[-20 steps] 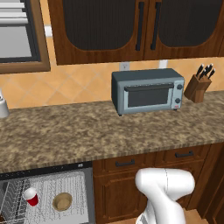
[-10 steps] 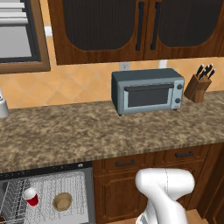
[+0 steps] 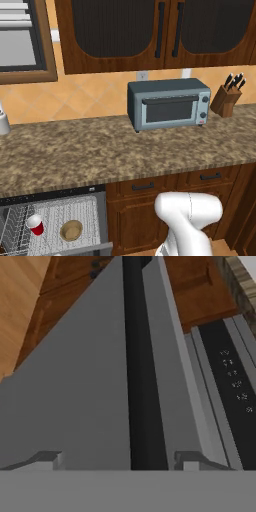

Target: Pick up the cup and bowl from the counter, place them in the dishwasher, and close the dishwasher door.

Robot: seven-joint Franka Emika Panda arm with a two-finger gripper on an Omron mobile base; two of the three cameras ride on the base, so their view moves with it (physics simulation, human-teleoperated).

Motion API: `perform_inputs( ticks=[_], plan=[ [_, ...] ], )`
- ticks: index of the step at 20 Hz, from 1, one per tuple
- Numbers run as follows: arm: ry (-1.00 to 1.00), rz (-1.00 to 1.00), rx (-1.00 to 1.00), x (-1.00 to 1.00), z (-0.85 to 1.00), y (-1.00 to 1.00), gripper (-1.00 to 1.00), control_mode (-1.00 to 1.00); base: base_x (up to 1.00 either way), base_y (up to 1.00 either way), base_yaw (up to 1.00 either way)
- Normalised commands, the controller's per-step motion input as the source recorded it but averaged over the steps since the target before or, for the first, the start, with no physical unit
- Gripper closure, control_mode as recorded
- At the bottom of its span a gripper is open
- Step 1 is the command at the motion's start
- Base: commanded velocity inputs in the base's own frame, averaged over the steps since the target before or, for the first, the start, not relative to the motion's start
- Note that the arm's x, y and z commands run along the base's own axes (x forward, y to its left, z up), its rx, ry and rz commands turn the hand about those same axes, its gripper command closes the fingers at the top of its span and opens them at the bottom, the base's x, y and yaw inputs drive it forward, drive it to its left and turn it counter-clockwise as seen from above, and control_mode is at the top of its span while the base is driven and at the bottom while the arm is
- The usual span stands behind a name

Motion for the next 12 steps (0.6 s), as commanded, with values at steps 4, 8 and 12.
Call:
perform_inputs(
  ticks=[4, 8, 12],
  plan=[
    [0.0, -0.14, 0.0, 0.93, 0.0, -0.41, -1.0, -1.0, 0.0, 0.0, 0.0],
    [-0.01, -0.17, 0.0, 0.79, 0.0, -0.39, -1.0, -1.0, 0.0, 0.0, 0.0],
    [-0.01, -0.16, 0.0, 0.75, 0.0, -0.39, -1.0, -1.0, 0.0, 0.0, 0.0]
  ],
)
